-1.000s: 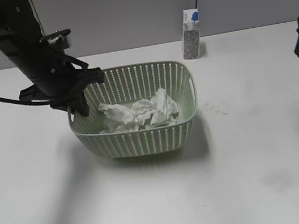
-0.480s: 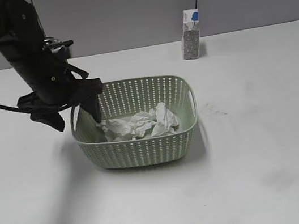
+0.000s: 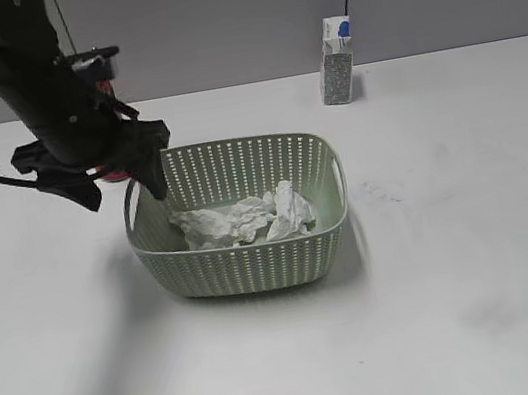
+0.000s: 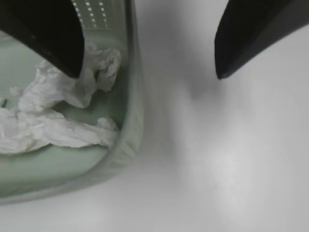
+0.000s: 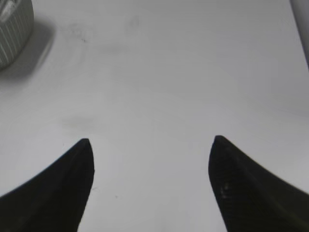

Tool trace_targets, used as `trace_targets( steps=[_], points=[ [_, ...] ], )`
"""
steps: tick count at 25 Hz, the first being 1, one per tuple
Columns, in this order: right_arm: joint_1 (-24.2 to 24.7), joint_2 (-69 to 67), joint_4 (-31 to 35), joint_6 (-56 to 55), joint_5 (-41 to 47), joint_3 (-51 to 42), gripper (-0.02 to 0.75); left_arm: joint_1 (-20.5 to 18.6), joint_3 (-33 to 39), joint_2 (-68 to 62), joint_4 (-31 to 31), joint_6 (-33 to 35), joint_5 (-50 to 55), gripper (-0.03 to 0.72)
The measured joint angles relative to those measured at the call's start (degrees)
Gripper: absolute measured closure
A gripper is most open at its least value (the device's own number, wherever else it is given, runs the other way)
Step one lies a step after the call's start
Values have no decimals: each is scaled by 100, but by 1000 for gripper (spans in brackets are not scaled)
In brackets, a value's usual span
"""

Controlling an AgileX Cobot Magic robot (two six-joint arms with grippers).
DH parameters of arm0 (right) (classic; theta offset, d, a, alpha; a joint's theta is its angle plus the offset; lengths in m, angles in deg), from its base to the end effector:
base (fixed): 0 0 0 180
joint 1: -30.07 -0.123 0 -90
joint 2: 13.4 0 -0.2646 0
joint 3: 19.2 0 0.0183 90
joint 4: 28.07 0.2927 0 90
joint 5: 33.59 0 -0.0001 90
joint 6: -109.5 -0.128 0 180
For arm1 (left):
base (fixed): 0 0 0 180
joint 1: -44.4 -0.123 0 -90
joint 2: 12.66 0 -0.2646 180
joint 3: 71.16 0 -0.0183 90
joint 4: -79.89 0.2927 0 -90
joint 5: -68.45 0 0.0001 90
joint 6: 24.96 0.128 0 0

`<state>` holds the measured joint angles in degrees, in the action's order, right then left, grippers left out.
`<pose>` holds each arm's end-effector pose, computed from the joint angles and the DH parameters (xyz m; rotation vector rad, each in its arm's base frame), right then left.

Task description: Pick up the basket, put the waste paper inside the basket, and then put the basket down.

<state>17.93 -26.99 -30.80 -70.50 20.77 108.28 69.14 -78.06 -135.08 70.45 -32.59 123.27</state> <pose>0.1118 0.0190 0.2556 -0.2282 2.0900 0.0701 0.3887 -0.1980 0.1118 0.3226 2.9898 -0.2771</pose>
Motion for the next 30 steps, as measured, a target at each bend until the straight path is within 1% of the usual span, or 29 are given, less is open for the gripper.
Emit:
trace_targets(
  steps=[2,5,7,9,12,15,17,18,20,22,24,27,30],
  points=[
    [0,426,-6,0,0,0,177,-6,0,190,36,117,4,50],
    [0,534,-33,0,2,-12,177,-77,0,567,75,392,17,57],
    [0,503,-33,0,2,-23,177,-225,0,862,129,537,17,60],
    [0,496,-33,0,2,-23,177,-473,0,1111,160,714,17,64],
    [0,496,-33,0,2,-23,177,-1026,0,1429,206,1018,143,73],
    [0,496,-33,0,2,-23,177,-1719,-9,1600,287,1126,459,84],
    [0,496,-33,0,2,-23,177,-2100,-9,1661,320,1192,761,90],
    [0,496,-33,0,2,-23,177,-2276,-9,1690,328,1221,936,92],
    [0,496,-33,0,2,-23,177,-2499,1,1759,321,1242,1262,97],
    [0,496,-33,0,2,-23,177,-2573,99,1903,288,1254,1397,99],
    [0,496,-38,0,2,-23,177,-2567,311,2152,217,1267,1433,98],
    [0,496,-38,0,2,-23,177,-2516,862,2609,157,1334,1459,98],
    [0,496,-38,0,2,-23,177,-2511,1618,3111,145,1364,1256,98]
  ],
)
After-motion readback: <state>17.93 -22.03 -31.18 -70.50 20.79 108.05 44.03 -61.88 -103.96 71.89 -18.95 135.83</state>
